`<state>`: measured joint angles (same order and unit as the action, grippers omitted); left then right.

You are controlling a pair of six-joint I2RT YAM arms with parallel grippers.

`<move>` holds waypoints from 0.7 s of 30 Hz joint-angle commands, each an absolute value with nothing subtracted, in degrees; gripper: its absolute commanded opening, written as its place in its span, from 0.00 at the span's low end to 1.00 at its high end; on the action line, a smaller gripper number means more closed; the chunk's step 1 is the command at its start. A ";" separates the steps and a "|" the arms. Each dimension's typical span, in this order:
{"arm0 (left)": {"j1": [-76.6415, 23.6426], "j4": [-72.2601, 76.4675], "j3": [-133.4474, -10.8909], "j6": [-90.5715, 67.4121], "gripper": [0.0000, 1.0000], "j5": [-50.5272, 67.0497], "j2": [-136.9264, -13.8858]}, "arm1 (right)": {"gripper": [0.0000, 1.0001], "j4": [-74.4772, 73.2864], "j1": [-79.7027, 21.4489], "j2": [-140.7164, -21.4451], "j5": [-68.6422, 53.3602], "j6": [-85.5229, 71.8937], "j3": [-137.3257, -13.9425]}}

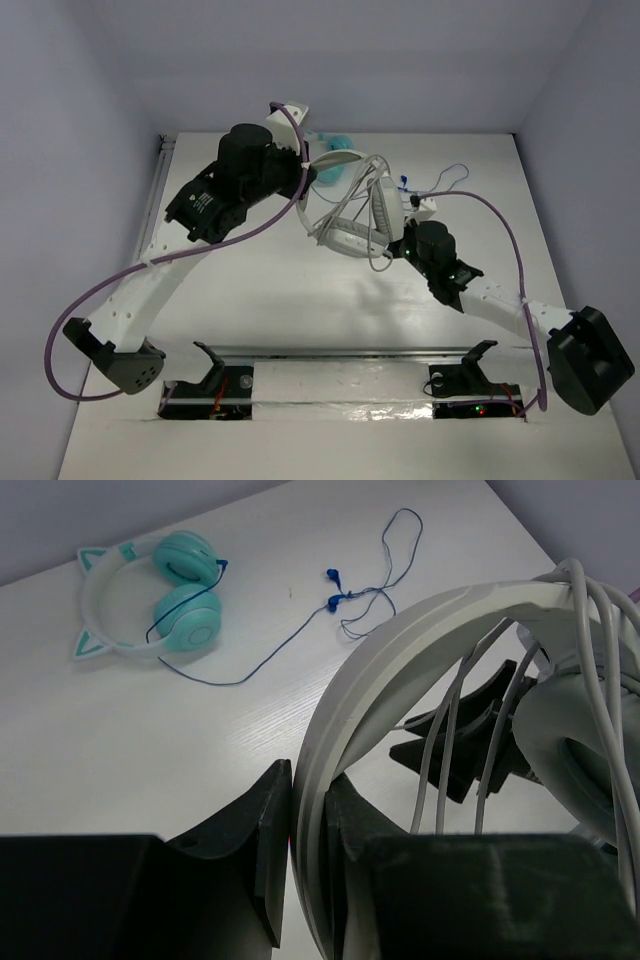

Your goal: Wrap the headphones

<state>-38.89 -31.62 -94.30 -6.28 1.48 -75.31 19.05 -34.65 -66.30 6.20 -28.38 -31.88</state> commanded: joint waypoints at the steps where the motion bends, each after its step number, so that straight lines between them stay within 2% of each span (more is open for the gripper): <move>1: -38.85 -27.95 -98.43 -10.54 0.00 2.90 -75.06 | 0.56 28.29 -34.19 -68.28 6.15 -29.44 -32.43; 10: -38.85 -27.77 -101.07 -12.30 0.00 5.80 -75.85 | 0.55 36.12 -34.19 -79.89 12.21 -27.51 -34.01; 13: -38.85 -28.04 -101.60 -12.39 0.00 6.15 -75.76 | 0.48 41.11 -34.19 -82.43 11.26 -26.46 -34.28; 15: -38.85 -28.65 -102.30 -12.39 0.00 5.28 -75.85 | 0.39 42.10 -34.19 -83.58 11.34 -27.15 -34.28; 18: -38.85 -28.48 -102.66 -12.74 0.00 4.22 -76.03 | 0.38 43.51 -34.19 -85.43 8.53 -28.73 -33.67; 19: -38.33 -28.13 -102.48 -13.44 0.00 4.04 -76.03 | 0.32 44.90 -34.19 -86.04 5.83 -29.26 -33.23; 20: -38.32 -27.69 -102.39 -13.80 0.00 3.96 -76.37 | 0.15 45.26 -34.19 -86.22 4.84 -29.79 -32.87; 21: -38.32 -27.08 -102.39 -14.32 0.00 3.87 -76.64 | 0.08 45.44 -34.19 -86.39 4.05 -31.19 -32.61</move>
